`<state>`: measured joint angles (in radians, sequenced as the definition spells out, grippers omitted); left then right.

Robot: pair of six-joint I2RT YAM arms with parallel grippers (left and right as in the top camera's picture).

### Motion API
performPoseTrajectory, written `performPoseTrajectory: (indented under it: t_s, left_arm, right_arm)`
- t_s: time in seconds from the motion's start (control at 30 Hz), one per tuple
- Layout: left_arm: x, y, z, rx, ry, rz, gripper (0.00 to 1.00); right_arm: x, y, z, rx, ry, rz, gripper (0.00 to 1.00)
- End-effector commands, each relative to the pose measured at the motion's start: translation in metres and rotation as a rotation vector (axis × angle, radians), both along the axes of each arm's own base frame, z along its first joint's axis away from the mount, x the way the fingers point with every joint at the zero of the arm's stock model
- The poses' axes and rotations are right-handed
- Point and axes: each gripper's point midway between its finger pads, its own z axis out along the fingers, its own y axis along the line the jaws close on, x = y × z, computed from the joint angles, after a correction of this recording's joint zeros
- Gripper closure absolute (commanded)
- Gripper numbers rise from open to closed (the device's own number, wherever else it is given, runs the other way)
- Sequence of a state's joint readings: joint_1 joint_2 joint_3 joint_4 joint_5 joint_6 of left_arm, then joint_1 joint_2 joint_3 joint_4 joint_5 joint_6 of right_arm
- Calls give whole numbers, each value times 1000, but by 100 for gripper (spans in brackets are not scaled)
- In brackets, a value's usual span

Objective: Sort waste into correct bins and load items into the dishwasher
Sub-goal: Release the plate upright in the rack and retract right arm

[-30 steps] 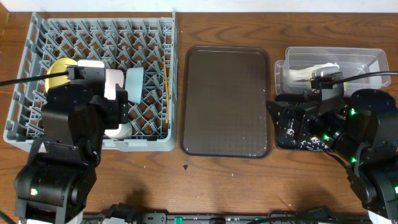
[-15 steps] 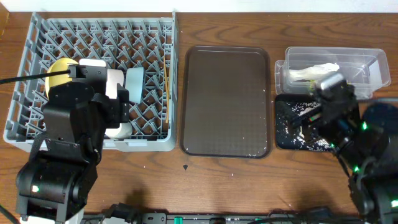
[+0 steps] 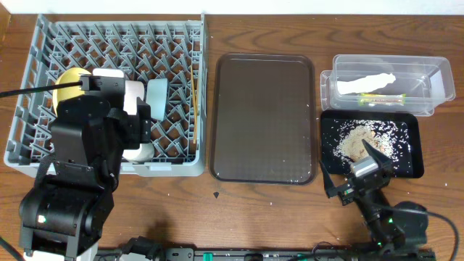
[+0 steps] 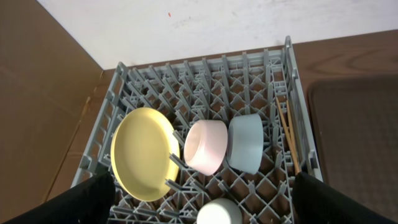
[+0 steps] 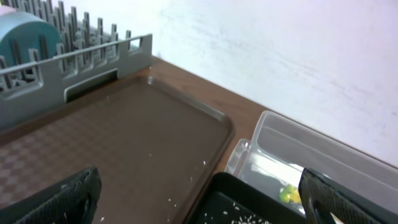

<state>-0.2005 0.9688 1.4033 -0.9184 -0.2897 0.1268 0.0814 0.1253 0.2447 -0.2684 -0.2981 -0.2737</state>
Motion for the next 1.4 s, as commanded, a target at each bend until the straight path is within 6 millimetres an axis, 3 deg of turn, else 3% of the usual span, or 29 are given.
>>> performPoseTrajectory:
  t_s: [0.0,0.13,0.43,1.17,1.37]
  left_arm:
    - [-1,-2,3,-15,-8,-1,9]
    - [-1,-2,3,-15,-8,-1,9]
    - [-1,-2,3,-15,-8,-1,9]
    - [-1,-2,2,-15,-8,-1,9]
    - [-22,11,1,-17,-19,33,9]
  right_arm:
    - [0,-3,-14,21,-42,-18,1]
    - [9,-5,-27,63,-87,-30,1]
    - [11,-4,-37,62,-75,-28,1]
    - [11,-4,-37,62,-76,-28,1]
    - [11,-4,-37,62,-76,-28,1]
